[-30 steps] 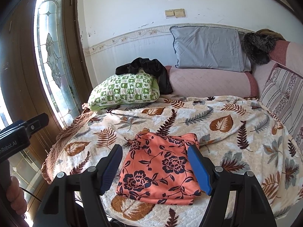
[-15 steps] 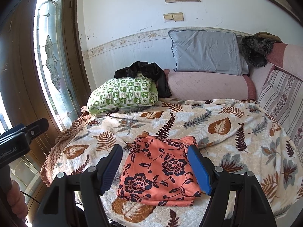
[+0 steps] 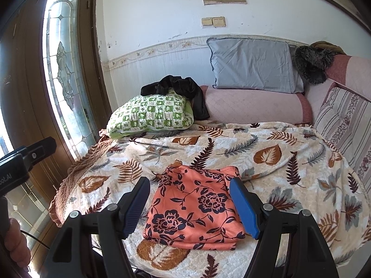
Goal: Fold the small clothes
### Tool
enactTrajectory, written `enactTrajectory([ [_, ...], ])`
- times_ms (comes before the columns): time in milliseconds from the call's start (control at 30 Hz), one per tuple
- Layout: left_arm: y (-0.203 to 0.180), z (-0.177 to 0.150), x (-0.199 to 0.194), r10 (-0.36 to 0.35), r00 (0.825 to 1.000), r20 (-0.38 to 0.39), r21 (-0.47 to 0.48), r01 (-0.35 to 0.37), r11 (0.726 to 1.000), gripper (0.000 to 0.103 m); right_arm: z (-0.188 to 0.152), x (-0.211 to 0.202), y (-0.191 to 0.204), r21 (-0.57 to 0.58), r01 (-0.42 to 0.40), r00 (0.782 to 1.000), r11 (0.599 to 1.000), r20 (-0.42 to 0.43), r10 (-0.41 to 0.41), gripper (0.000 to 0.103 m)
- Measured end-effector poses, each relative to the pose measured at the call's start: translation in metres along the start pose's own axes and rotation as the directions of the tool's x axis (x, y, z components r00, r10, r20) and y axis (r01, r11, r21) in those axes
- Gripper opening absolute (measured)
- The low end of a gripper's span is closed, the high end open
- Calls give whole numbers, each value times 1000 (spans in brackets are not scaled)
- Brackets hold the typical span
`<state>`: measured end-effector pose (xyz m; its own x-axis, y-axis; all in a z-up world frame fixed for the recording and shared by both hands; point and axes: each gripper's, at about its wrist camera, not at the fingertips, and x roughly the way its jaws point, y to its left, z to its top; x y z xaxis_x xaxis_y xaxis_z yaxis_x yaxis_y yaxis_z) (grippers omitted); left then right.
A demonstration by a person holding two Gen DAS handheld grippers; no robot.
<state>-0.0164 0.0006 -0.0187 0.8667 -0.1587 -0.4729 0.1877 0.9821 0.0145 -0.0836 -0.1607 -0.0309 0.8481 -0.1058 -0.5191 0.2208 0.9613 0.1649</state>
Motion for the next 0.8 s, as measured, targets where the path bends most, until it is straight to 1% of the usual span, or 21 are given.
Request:
enactTrajectory([
  [467, -1, 1, 7, 0, 1000, -7, 2, 0, 1000, 103, 1, 14, 2, -7, -8, 1000, 1000, -22, 8, 75],
  [800, 1, 5, 9, -2, 1000, -4, 2, 2, 1000, 103, 8, 20, 7, -12, -12, 1000, 1000, -19, 12, 75],
])
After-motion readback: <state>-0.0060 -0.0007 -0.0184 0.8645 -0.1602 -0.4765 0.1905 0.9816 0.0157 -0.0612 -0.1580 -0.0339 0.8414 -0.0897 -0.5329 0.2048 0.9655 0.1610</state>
